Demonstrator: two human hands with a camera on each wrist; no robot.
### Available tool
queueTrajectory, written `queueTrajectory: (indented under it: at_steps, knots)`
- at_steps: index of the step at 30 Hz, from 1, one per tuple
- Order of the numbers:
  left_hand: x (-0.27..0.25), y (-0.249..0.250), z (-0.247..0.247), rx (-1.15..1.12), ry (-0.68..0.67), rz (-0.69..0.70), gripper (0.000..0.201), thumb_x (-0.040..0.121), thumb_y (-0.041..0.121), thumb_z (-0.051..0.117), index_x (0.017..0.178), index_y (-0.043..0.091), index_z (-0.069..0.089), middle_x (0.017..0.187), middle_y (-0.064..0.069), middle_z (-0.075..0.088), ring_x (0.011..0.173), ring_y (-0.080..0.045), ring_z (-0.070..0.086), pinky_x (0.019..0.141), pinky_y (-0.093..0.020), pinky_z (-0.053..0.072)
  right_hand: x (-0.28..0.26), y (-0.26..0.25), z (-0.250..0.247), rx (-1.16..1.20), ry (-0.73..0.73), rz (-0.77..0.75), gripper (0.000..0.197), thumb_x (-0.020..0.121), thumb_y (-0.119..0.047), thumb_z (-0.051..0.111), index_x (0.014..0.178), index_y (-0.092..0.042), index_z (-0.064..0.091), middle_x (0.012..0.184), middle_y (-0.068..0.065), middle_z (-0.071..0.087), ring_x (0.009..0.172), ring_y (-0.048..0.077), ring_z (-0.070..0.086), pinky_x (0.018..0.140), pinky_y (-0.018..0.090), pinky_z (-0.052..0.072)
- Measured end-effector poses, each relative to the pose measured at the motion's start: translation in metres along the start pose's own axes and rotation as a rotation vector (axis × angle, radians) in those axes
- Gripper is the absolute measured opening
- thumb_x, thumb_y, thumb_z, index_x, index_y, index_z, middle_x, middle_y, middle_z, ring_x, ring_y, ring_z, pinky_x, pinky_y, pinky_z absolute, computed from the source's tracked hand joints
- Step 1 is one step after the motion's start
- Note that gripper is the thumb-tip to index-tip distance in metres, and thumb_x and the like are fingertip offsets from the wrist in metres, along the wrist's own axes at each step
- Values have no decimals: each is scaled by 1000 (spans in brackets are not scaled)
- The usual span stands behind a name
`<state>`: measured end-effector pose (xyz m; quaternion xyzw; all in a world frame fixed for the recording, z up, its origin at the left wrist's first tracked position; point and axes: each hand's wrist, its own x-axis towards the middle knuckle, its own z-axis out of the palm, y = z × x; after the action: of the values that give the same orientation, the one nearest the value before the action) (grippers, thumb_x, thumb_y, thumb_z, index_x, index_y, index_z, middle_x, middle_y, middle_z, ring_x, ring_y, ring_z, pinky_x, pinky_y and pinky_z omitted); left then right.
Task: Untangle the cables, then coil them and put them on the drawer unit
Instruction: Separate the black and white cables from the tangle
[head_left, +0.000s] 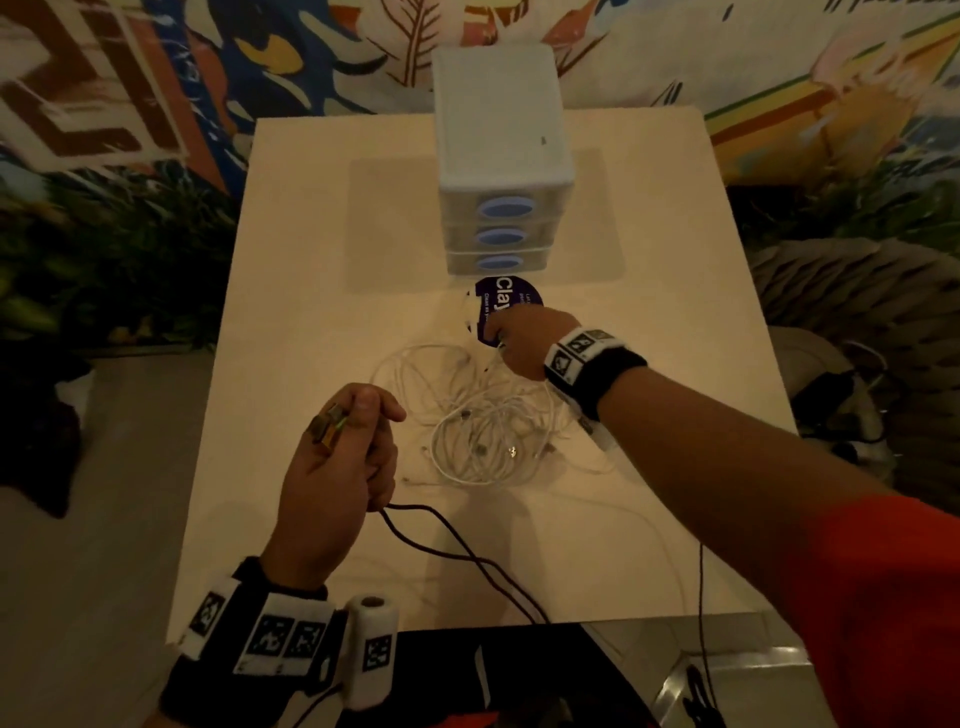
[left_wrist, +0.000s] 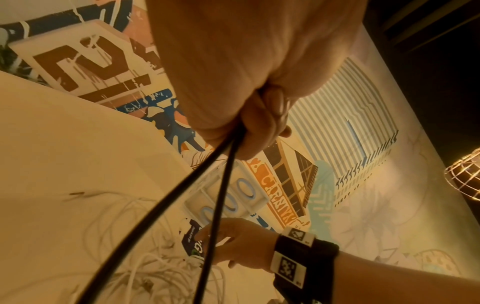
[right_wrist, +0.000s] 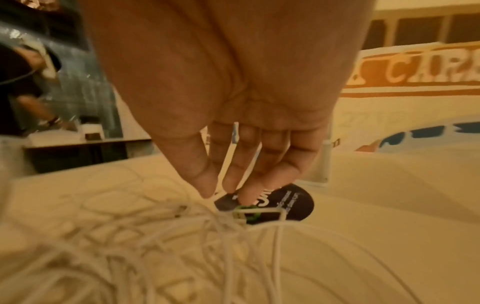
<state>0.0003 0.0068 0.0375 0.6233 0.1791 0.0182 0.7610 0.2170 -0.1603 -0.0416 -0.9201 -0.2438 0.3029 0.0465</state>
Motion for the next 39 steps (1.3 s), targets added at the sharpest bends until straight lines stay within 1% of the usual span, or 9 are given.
queueTrajectory:
  at_steps: [4, 11, 16, 22, 27, 29, 33, 36, 39]
  knots:
    - [3, -6, -8, 4, 11, -27, 34, 104, 33, 41, 88, 8, 57, 56, 2, 27, 43, -11, 19, 44, -21, 18, 16, -5, 9, -203, -50, -60, 29, 95, -18, 58, 122, -28, 64, 125, 5, 57, 114, 31, 59, 86, 37, 47]
    - [14, -13, -11, 4, 0, -62, 35, 103, 35, 42, 89, 7, 57, 57, -1, 27, 44, -11, 19, 44, -19, 23, 15, -2, 1, -278, -6, -78, 20, 96, -33, 60, 112, -33, 70, 118, 0, 65, 110, 27, 60, 92, 39, 52]
    - [22, -16, -9, 39, -24, -81, 34, 106, 32, 40, 92, 6, 57, 58, -1, 27, 45, -11, 20, 43, -19, 25, -8, 7, -19, -33, 34, -104, 13, 99, -36, 55, 108, -31, 63, 112, -2, 67, 102, 23, 61, 87, 37, 47]
    - [34, -18, -1, 106, -26, -102, 32, 110, 29, 38, 100, 6, 58, 58, 1, 30, 45, -12, 22, 43, -21, 26, -54, 25, -43, 240, 254, -194, 14, 99, -35, 59, 107, -28, 67, 103, -7, 70, 93, 17, 63, 82, 36, 50]
    - [50, -29, 9, 201, -51, -101, 25, 109, 33, 43, 112, 21, 65, 57, 0, 31, 46, -13, 25, 46, -26, 25, -70, 33, -37, 325, 339, -230, 15, 101, -30, 58, 111, -24, 68, 104, -10, 68, 93, 10, 61, 78, 23, 40]
    - [57, -33, 16, 305, -68, -88, 18, 107, 34, 49, 115, 30, 65, 55, 8, 39, 47, -12, 31, 47, -27, 31, -73, 34, -33, 345, 352, -231, 14, 101, -29, 58, 111, -24, 67, 103, -12, 66, 93, 9, 60, 77, 21, 40]
    - [71, -39, 34, 523, -98, -56, 22, 99, 38, 64, 120, 40, 61, 67, 16, 54, 53, -2, 47, 58, -15, 42, -78, 31, -29, 348, 355, -239, 12, 100, -28, 59, 109, -26, 67, 101, -14, 65, 92, 8, 60, 73, 15, 38]
    - [82, -47, 43, 704, -173, -43, 37, 88, 51, 73, 121, 41, 59, 92, 18, 65, 72, 11, 58, 67, -8, 42, -82, 25, -33, 337, 353, -259, 12, 101, -27, 58, 106, -23, 67, 102, -10, 67, 93, 12, 62, 75, 23, 42]
    - [86, -54, 48, 879, -235, -32, 36, 83, 51, 77, 113, 40, 62, 86, 19, 66, 70, 5, 58, 64, -13, 40, -85, 21, -40, 306, 334, -251, 15, 101, -27, 56, 107, -21, 68, 104, -3, 69, 95, 18, 63, 84, 37, 50]
